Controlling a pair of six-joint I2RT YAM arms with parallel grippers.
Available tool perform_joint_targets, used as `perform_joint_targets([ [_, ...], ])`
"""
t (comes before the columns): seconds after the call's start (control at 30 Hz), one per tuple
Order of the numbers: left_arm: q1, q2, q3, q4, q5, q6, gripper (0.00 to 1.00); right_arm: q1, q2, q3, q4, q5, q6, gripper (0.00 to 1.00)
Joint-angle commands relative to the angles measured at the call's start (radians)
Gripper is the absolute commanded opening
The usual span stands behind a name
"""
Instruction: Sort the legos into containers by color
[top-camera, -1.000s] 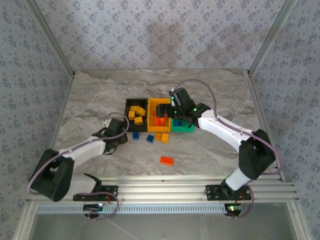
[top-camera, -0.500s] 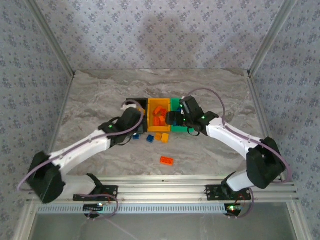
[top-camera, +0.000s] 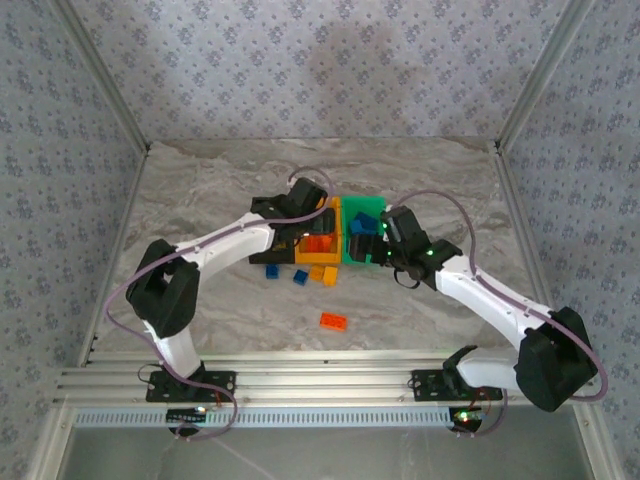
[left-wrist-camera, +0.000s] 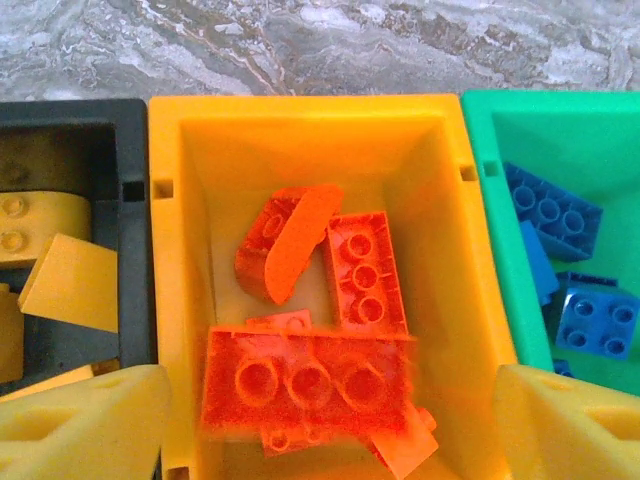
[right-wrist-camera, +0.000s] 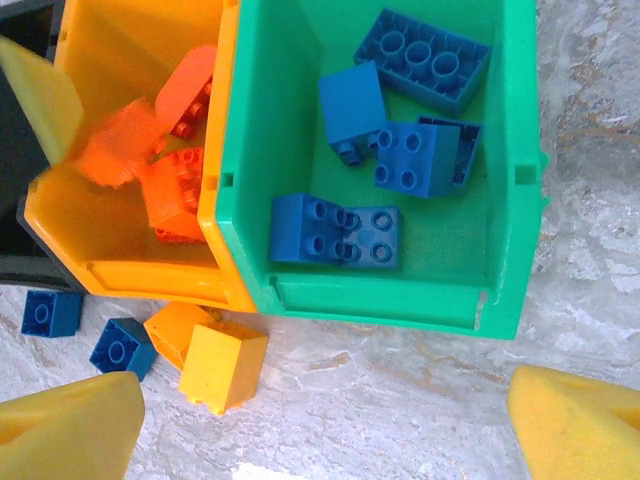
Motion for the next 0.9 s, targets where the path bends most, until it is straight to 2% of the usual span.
perform_joint_targets([
  [0.0,-0.009,-0.039,0.058,-0.006,0.024,0.015,0.92,0.003,-0.009,-0.018,-0.023,-0.025,0.012,0.96],
  [0.03,-0.012,-0.055,0.059,-0.008,0.026,0.015,0.98,0.009,-0.008,-0.02,-0.022,-0.026,0.013,0.96],
  [0.07,-0.016,-0.077,0.053,-0.009,0.028,0.016,1.0,0.014,-0.005,-0.024,-0.021,-0.029,0.013,0.96],
  [0.27,-0.069,-0.27,-0.063,0.007,0.031,0.012,0.99,0.103,0.039,-0.04,0.014,-0.028,0.04,0.95],
  [0.47,-0.122,-0.503,-0.329,0.012,-0.009,-0.047,0.99,0.198,0.145,-0.043,0.132,0.009,0.124,0.9],
  [0.67,-0.135,-0.73,-0.577,-0.001,-0.074,-0.134,0.99,0.216,0.284,0.017,0.201,0.038,0.171,0.81],
  [0.87,-0.135,-0.852,-0.703,-0.008,-0.092,-0.192,1.0,0.21,0.413,0.085,0.199,0.044,0.185,0.76],
])
